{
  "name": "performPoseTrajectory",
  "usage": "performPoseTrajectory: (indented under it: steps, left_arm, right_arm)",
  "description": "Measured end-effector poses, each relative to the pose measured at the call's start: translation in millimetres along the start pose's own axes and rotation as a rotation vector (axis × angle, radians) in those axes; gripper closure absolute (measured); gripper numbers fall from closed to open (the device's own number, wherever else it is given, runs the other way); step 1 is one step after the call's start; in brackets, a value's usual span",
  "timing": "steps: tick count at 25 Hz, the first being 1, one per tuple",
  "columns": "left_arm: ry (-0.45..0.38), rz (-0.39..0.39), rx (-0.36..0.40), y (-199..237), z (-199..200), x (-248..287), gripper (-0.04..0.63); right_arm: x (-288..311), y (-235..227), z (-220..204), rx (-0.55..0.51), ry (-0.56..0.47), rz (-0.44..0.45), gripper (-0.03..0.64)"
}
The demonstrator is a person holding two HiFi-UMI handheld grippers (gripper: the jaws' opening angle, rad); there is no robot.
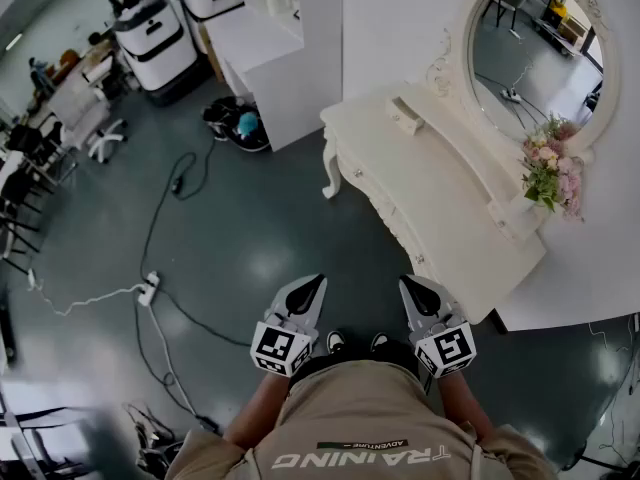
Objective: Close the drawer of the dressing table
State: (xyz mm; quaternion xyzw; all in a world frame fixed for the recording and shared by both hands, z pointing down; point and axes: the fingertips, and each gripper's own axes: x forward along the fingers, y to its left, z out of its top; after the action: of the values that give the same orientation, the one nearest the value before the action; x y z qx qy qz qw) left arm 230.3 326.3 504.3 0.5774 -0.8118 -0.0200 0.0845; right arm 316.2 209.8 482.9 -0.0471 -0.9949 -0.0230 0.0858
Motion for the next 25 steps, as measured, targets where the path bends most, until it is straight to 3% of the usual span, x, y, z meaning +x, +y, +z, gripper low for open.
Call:
performPoseTrajectory:
  steps: [8,19,25]
  left_arm:
    - [-0.012,0.020,0.024,10,7,4,0.577]
    - [0.012,0.022,-0.012,11,-8,13,0.577]
    - [0.071,0.023,-0.020,23,-20,27,0.577]
  right_arm:
    - [5,-5,7,0.001,-0.032,-0.011,0.615]
    - [-4,-10,-7,0.005,0.031,-0.029,0.615]
    - [16,-25,-12,0.037,0.033,-0.028,0.615]
